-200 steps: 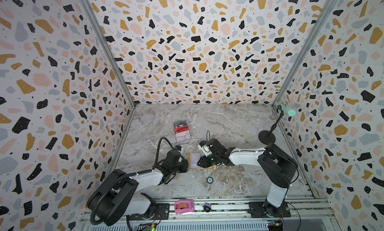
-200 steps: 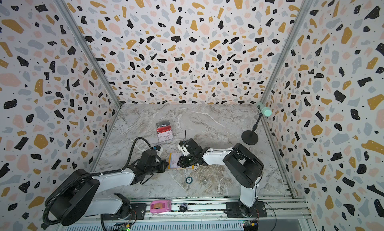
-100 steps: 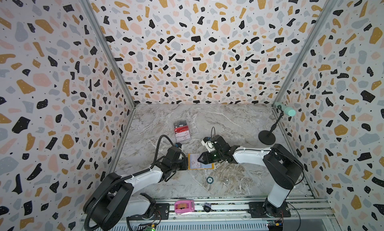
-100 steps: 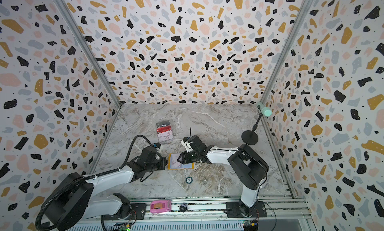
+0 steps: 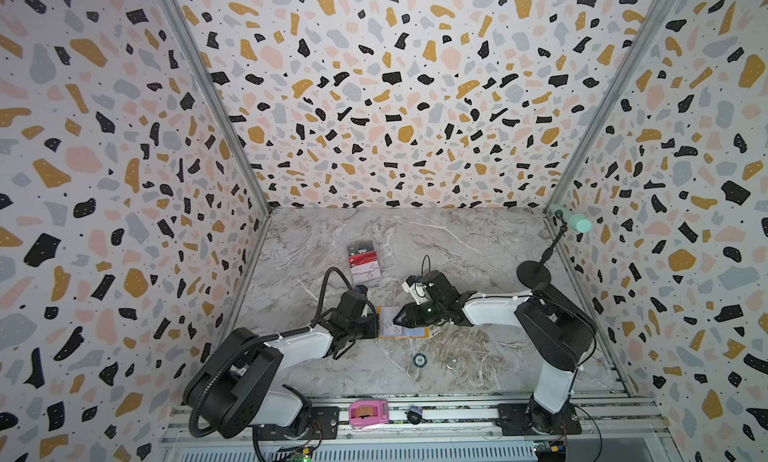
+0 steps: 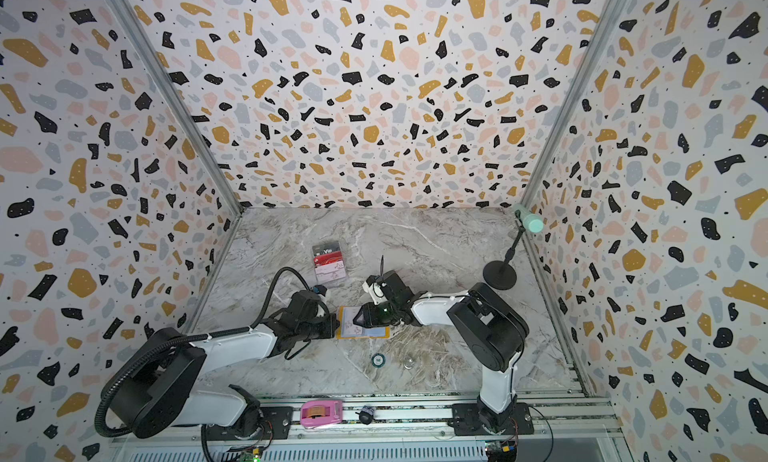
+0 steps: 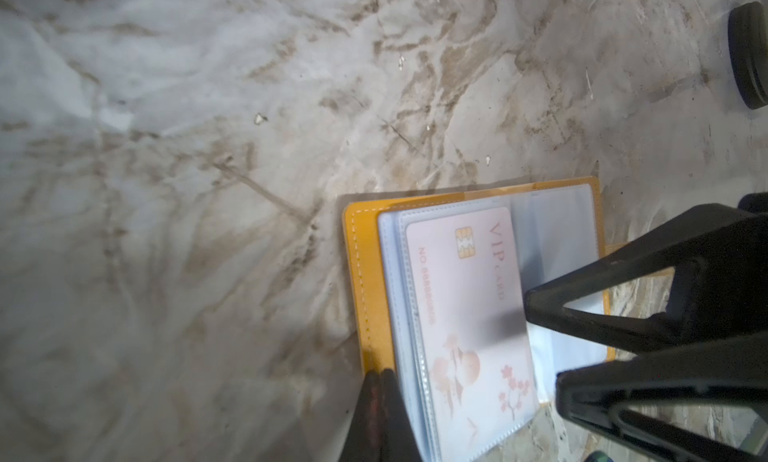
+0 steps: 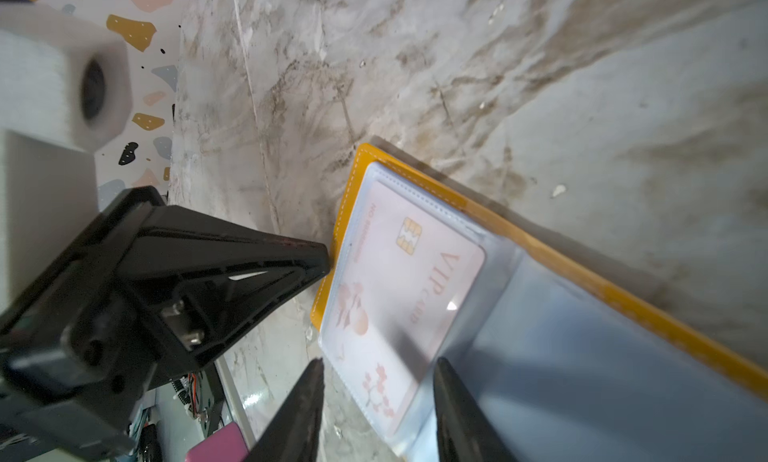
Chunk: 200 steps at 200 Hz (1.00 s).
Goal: Take the credit cards out of the card holder
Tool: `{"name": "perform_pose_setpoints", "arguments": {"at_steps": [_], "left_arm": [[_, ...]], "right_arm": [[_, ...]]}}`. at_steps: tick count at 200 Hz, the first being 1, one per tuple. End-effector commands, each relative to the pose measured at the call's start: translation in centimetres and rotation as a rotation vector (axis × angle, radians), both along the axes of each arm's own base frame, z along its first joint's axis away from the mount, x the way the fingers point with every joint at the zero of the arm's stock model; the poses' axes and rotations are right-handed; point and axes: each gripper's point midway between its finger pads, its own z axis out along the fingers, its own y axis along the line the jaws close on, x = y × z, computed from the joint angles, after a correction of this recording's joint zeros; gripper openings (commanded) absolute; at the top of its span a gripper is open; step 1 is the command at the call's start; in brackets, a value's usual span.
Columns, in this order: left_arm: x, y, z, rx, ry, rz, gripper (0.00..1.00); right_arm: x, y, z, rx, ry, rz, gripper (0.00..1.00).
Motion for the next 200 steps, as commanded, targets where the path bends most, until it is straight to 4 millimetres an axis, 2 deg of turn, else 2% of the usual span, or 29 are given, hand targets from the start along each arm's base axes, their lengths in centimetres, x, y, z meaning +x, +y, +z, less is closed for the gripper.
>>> {"name": "perform_pose_setpoints", "arguments": {"at_steps": [1, 48, 109, 155, 200], "left_arm": [[0.5, -0.8, 0.9, -0.021, -0.03, -0.03, 0.0], [0.6, -0.9, 1.2, -0.024, -0.037, -0.034, 0.0], [0.7, -1.1, 2.0, -0.032, -0.061, -0.049, 0.0], [0.5, -1.4, 1.4, -0.034, -0.051, -0.07, 0.0], [0.3, -1.3, 0.6, -0.028, -0.033, -0.07, 0.0]], "right_arm": [[0.0, 0.4, 0.2, 0.032, 0.016, 0.002, 0.43], [0.2, 0.6, -0.2, 0.044, 0.036, -0.008, 0.41], [0.8, -0.4, 0.0, -0.006, -0.011, -0.05, 0.37], [1.1, -1.2, 0.2, -0.045, -0.05, -0.073, 0.37], [0.8, -1.4, -0.7, -0.06, -0.029, -0.073, 0.37]]}}
